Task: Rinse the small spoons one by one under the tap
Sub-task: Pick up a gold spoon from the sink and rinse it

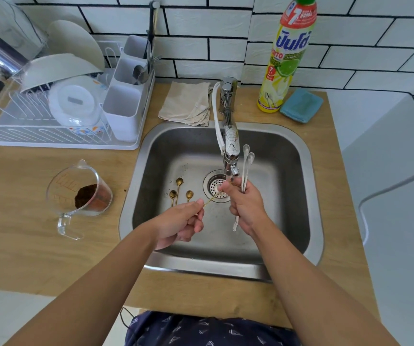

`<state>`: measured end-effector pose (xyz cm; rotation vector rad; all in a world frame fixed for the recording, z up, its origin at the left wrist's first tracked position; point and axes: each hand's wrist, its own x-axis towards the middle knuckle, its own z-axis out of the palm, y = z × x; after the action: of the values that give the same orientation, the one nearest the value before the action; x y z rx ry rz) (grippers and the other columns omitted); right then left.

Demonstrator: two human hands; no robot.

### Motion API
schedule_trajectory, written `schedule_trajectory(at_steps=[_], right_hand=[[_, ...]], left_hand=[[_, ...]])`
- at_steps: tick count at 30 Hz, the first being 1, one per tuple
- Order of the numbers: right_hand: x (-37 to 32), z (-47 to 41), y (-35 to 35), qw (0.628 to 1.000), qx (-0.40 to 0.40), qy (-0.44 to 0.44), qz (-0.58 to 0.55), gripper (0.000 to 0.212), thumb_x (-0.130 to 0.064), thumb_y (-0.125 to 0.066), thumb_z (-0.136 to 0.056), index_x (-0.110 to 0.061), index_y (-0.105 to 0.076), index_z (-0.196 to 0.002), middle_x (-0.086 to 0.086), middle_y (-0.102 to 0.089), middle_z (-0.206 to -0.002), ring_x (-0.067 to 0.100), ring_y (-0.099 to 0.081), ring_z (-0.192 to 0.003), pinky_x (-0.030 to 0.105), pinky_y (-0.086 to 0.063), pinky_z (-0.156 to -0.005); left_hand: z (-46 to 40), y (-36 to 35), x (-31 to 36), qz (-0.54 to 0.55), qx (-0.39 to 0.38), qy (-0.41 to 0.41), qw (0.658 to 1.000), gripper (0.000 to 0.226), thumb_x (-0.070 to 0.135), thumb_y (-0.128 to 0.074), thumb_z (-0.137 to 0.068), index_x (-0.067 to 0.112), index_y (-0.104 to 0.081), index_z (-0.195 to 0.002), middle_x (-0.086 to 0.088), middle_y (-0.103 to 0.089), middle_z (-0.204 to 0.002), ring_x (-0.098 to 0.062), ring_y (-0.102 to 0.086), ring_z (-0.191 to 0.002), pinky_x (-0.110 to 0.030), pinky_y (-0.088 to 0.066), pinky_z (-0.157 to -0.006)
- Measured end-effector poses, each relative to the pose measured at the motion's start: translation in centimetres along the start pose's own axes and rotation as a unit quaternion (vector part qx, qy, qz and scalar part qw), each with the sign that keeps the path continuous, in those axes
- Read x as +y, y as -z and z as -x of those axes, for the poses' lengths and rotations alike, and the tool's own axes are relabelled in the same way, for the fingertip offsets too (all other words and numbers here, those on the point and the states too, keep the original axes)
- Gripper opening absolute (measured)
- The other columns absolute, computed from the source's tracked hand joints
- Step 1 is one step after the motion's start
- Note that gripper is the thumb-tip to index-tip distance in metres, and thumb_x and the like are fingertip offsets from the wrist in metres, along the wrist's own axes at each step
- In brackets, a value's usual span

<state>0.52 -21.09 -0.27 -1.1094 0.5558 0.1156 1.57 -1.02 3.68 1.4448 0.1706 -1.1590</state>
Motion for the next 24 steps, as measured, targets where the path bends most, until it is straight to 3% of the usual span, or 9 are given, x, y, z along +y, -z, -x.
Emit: schedule_trajectory(at_steps=[2,5,9,13,18,21,24], right_hand=[[-0.1,0.0,0.0,1.000,0.020,0.008,0.013,0.023,-0.019,-0.078,-0.091,-0.017,-0.057,-0.082,0.010,-0.074,-0.079,0.006,-0.029,-0.040,0.019,-0.025,-0.037],[-0.1,0.0,-0.3,0.996,0.042,0.025,0.073,0.029,-0.023,-0.071,-0.097,-0.023,-0.065,-0.069,0.009,-0.079,-0.083,0.005,-0.034,-0.040,0.017,-0.030,-0.038],[-0.1,0.5,-0.3,0.990,0.023,0.017,0.140,0.020,-0.025,-0.059,-0.104,-0.017,-0.070,-0.090,0.004,-0.081,-0.093,-0.004,-0.054,-0.044,0.007,-0.037,-0.042],[0.6,0.8,-0.3,0.991,0.010,-0.006,0.135,0.004,-0.018,-0.067,-0.097,-0.015,-0.069,-0.097,0.004,-0.075,-0.086,0.004,-0.038,-0.044,0.018,-0.030,-0.040],[0.0,0.4,-0.8,0.991,0.043,-0.003,0.123,0.020,-0.028,-0.061,-0.103,-0.015,-0.069,-0.090,0.007,-0.081,-0.089,-0.003,-0.051,-0.040,0.008,-0.034,-0.038],[-0.2,0.3,-0.5,0.993,0.011,-0.013,0.114,0.032,-0.032,-0.055,-0.106,-0.012,-0.077,-0.094,0.001,-0.075,-0.075,0.003,-0.034,-0.040,0.016,-0.028,-0.038],[0.2,0.9,-0.5,0.993,-0.051,-0.029,0.106,0.022,-0.030,-0.067,-0.100,-0.020,-0.081,-0.087,0.007,-0.063,-0.073,0.009,-0.025,-0.046,0.021,-0.023,-0.040]], left_hand=[[0.1,-0.2,0.4,-0.082,0.020,-0.025,0.996,0.039,0.052,-0.045,-0.103,0.017,-0.053,-0.088,-0.004,-0.058,-0.069,-0.012,-0.029,-0.048,-0.027,-0.030,-0.055],[0.1,-0.7,0.5,-0.136,0.041,-0.055,0.988,0.037,0.042,-0.045,-0.105,0.011,-0.057,-0.090,-0.006,-0.064,-0.073,-0.012,-0.037,-0.048,-0.025,-0.032,-0.052],[-0.1,-1.3,0.2,-0.146,0.068,-0.057,0.985,0.035,0.033,-0.044,-0.107,0.005,-0.058,-0.092,-0.009,-0.064,-0.068,-0.011,-0.040,-0.045,-0.021,-0.033,-0.043],[-0.1,-1.6,-0.2,-0.158,0.067,-0.049,0.984,0.035,0.032,-0.043,-0.107,0.005,-0.058,-0.090,-0.009,-0.063,-0.066,-0.012,-0.039,-0.042,-0.021,-0.032,-0.042],[0.0,-1.7,-0.2,-0.144,0.055,-0.059,0.986,0.034,0.032,-0.044,-0.107,0.007,-0.057,-0.089,-0.007,-0.061,-0.064,-0.012,-0.037,-0.042,-0.020,-0.031,-0.041],[0.0,-1.5,0.2,-0.130,0.062,-0.071,0.987,0.033,0.031,-0.044,-0.107,0.007,-0.056,-0.088,-0.006,-0.059,-0.061,-0.011,-0.037,-0.042,-0.020,-0.030,-0.040],[-0.2,-1.4,0.5,-0.142,0.062,-0.077,0.985,0.033,0.032,-0.045,-0.107,0.007,-0.058,-0.089,-0.005,-0.059,-0.062,-0.012,-0.037,-0.043,-0.022,-0.029,-0.042]])
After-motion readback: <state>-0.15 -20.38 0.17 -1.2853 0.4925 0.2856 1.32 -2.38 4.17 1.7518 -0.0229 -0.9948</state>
